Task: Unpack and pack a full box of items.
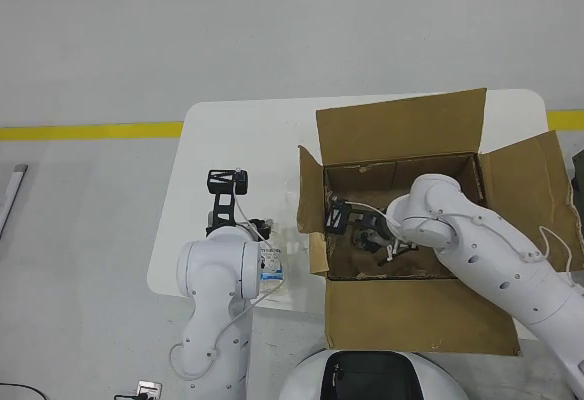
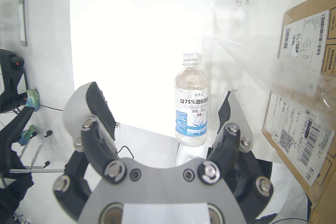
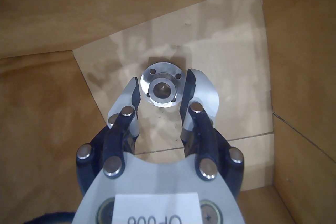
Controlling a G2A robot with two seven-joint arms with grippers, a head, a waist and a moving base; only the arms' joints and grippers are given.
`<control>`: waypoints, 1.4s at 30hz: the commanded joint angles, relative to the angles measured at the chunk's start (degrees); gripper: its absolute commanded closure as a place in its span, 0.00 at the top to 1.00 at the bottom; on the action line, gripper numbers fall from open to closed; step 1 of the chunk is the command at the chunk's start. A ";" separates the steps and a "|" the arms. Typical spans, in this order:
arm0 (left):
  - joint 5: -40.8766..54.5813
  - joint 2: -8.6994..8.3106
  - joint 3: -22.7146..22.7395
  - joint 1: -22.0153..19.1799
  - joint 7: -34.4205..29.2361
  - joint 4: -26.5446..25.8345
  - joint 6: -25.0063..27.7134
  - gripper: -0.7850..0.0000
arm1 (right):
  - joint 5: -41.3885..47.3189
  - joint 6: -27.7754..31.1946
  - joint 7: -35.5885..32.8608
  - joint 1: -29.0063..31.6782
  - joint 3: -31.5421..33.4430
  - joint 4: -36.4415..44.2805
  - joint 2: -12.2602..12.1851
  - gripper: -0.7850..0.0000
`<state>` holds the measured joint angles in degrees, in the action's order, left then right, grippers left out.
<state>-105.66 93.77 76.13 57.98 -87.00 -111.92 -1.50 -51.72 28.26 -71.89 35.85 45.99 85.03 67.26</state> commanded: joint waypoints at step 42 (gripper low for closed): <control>0.00 0.00 0.00 0.00 0.00 0.00 0.00 1.00 | -1.06 -0.56 0.66 -1.23 -1.64 -1.92 0.45 0.00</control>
<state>-105.66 93.77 76.13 57.98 -87.00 -111.92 -1.50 -52.72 27.85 -71.11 34.54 44.16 82.71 67.77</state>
